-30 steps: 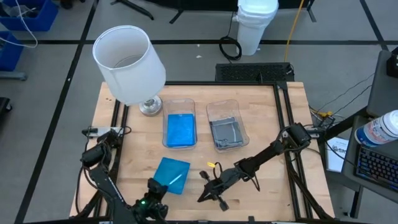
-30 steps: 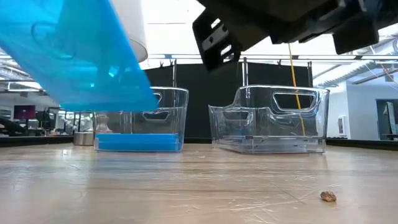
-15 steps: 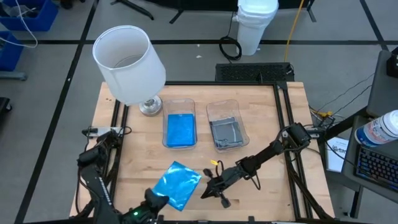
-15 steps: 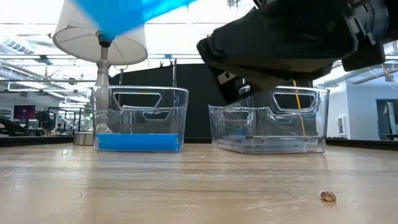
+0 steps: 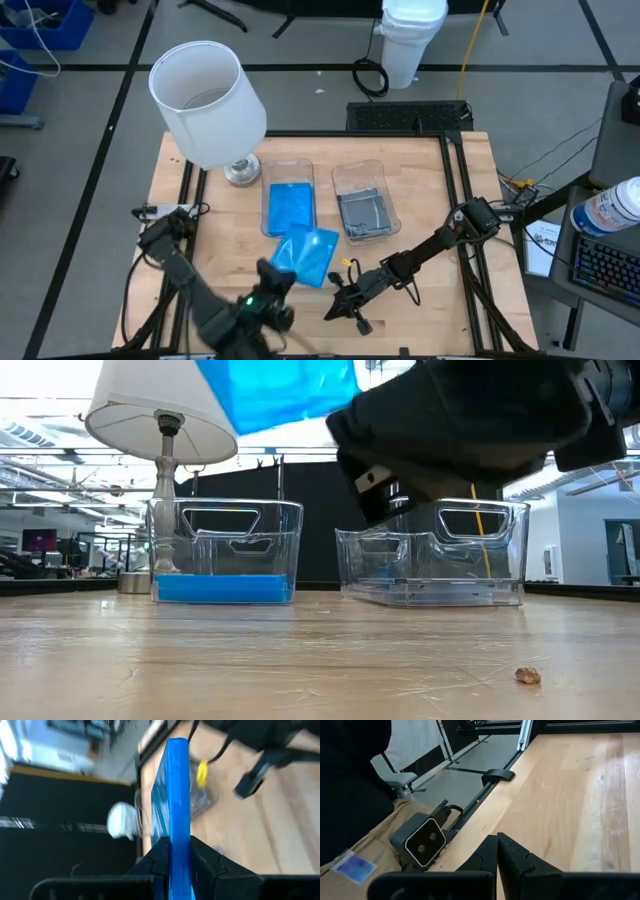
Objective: Pick & place jewel cases by type
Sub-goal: Put the blue CD case into the left transparent bin
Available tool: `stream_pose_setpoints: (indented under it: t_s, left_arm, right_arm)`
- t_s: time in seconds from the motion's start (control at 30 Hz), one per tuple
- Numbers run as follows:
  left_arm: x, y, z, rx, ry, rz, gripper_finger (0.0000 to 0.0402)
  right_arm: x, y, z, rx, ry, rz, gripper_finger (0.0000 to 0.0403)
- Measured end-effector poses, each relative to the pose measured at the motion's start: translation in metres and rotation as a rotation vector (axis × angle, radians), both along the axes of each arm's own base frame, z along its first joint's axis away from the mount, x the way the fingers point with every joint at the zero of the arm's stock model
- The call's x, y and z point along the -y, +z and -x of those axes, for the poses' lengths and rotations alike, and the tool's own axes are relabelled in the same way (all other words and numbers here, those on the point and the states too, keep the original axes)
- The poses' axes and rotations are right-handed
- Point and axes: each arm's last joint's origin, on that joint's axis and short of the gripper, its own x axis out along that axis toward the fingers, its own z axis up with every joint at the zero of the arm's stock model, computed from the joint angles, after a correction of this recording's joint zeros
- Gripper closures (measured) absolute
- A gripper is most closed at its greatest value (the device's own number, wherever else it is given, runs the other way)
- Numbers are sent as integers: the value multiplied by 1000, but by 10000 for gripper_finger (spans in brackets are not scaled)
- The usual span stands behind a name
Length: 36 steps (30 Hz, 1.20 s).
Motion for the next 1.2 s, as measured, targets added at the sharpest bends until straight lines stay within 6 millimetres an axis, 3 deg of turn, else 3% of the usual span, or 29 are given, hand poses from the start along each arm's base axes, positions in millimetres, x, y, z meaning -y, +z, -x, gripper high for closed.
stream_pose_setpoints:
  t_s: [0.13,0.23,0.5,0.93,1.2]
  left_arm:
    - [-35,8,-3,5,103,69,350]
    - [-59,9,7,7,158,76,350]
    - [-114,-12,36,-48,289,129,350]
    - [-141,-55,24,-180,248,157,350]
    - [-142,-46,13,-152,191,145,350]
  right_arm:
    - [-2,7,1,29,6,-20,403]
    - [-7,12,4,43,22,-24,403]
    - [-13,22,12,81,58,9,403]
    - [-9,22,10,81,-1,29,403]
    - [-9,22,10,81,-1,30,403]
